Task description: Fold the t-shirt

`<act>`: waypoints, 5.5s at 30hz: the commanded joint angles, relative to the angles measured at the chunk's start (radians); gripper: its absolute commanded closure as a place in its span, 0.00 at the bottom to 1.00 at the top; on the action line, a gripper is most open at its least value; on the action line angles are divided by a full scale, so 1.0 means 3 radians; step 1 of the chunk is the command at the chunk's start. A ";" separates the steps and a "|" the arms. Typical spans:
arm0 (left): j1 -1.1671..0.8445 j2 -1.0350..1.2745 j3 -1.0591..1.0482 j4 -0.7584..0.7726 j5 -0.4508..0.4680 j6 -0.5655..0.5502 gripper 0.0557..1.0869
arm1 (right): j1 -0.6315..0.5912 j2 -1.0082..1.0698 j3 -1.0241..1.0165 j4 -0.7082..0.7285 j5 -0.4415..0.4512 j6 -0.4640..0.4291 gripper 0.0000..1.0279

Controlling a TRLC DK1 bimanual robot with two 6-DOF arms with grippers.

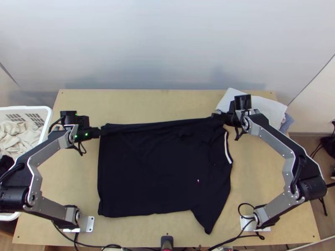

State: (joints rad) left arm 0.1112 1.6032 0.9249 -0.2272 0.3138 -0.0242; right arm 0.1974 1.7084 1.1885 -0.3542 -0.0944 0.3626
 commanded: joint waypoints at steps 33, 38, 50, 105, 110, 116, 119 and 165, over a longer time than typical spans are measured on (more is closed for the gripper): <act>0.0028 -0.0686 -0.0424 -0.1073 0.0289 0.0541 0.97 | 0.0175 -0.0372 -0.0848 -0.0435 -0.0007 0.0136 0.96; 0.0044 -0.0773 -0.0475 -0.1017 0.0253 0.0705 0.51 | 0.0211 -0.0592 -0.0909 -0.0645 -0.0007 0.0136 0.39; 0.0192 -0.1371 -0.0312 -0.1104 0.0243 0.0843 0.12 | 0.0298 -0.2330 -0.1165 -0.2005 -0.0013 0.0658 0.30; -0.1214 -0.1110 -0.0153 -0.4167 -0.0667 0.2295 0.13 | 0.1311 -0.2110 -0.2146 -0.2169 -0.0713 0.0499 0.97; -0.1639 -0.0773 -0.0184 -0.4152 -0.0596 0.2090 0.14 | 0.1295 -0.2090 -0.2141 -0.2163 -0.0713 0.0520 0.97; -0.1966 -0.0502 -0.0281 -0.4049 -0.0427 0.1998 0.17 | 0.1249 -0.2090 -0.2136 -0.2163 -0.0713 0.0520 0.97; -0.2094 -0.0369 -0.0347 -0.3988 -0.0422 0.1922 0.17 | 0.1249 -0.2085 -0.2131 -0.2158 -0.0713 0.0520 0.97; -0.2119 -0.0374 -0.0521 -0.3487 -0.0120 0.1753 0.96 | 0.1188 -0.2090 -0.2024 -0.2138 -0.0713 0.0499 0.97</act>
State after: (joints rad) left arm -0.5865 1.5372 0.7509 -1.2793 0.2729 0.4870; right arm 0.5556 1.0962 0.5751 -0.9958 -0.3084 0.5114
